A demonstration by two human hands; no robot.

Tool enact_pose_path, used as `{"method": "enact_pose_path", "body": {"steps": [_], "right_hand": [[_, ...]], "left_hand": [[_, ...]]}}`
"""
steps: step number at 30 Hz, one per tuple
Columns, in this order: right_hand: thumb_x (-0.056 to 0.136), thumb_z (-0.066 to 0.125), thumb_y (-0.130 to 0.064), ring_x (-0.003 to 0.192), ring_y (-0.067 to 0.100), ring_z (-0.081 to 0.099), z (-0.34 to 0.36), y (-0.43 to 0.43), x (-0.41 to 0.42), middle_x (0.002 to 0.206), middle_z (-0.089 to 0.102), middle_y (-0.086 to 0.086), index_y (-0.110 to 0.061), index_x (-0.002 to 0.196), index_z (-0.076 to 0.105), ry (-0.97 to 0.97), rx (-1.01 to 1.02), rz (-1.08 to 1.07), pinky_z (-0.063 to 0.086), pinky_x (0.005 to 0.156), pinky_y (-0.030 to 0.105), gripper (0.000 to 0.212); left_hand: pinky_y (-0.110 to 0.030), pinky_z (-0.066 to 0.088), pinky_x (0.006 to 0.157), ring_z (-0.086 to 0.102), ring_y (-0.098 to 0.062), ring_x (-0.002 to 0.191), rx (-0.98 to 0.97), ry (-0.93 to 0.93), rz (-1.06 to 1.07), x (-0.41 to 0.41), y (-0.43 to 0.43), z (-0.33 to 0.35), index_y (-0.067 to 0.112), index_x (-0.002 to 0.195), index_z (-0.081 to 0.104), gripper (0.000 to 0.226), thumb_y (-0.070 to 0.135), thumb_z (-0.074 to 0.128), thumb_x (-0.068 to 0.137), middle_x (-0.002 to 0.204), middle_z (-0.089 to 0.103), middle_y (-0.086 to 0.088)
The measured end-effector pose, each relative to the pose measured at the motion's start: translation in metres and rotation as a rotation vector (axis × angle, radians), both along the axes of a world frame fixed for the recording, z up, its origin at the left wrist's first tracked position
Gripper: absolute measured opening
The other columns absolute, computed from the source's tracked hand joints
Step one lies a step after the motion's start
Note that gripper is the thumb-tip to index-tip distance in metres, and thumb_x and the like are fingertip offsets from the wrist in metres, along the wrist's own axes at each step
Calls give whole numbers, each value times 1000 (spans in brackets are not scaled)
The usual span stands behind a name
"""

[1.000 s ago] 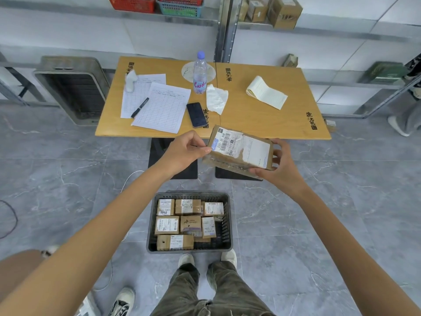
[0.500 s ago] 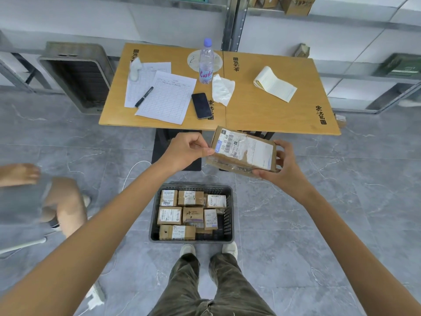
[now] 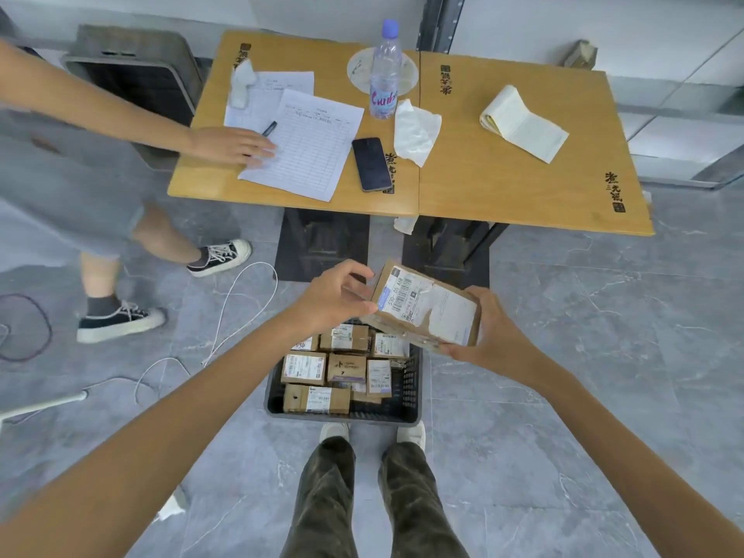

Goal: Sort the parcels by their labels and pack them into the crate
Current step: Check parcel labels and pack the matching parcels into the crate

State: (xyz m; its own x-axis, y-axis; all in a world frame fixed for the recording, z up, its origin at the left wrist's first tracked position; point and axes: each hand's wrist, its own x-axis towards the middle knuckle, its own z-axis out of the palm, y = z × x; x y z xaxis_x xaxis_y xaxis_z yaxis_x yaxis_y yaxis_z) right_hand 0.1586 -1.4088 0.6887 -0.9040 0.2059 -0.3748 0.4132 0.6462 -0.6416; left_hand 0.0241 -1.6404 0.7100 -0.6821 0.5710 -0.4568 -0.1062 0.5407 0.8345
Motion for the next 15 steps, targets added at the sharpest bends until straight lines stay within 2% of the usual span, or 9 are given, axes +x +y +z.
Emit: {"method": "enact_pose_path", "body": {"steps": [3,5,8,10,12,15], "right_hand": [[65,85,-29,106,7,40,-53,-8,-5,126,35,-4,-21,132,28,-46,56,78,39,73,14,89],[65,85,-27,105,9,42,-101,-14,-7,129,33,-1,-18,134,27,-79,64,93,43,72,17,90],[68,82,-20,107,19,51,-187,-25,-3,134,31,6,-12,135,28,-186,106,123,54,75,29,87],[72,77,-17,106,27,56,-249,-33,6,136,31,9,-13,139,25,-307,163,159,56,79,37,85],[75,73,-16,105,27,55,-310,-40,17,137,32,9,-17,141,21,-398,252,220,56,80,38,84],[77,72,-12,113,28,53,-398,-52,35,141,30,10,-19,143,16,-510,288,250,55,84,36,86]], "left_hand": [[-19,48,72,63,-9,87,-80,-116,-50,0,-1,-60,27,130,42,63,10,73,77,94,61,8],[-18,48,67,63,-9,84,-138,-194,-66,1,-4,-112,30,131,41,65,11,72,77,96,59,8],[-15,45,63,59,-10,89,-264,-255,-110,11,-7,-202,31,128,43,52,19,65,83,106,59,5],[-14,41,57,54,-8,79,-366,-246,-151,25,-12,-266,24,132,42,47,18,56,88,111,58,3],[-17,39,54,53,-7,70,-462,-220,-188,41,-20,-327,17,130,44,38,17,49,93,103,58,2],[-21,39,62,60,-14,89,-591,-135,-294,65,-30,-406,15,115,51,22,19,42,95,104,59,0]]}}
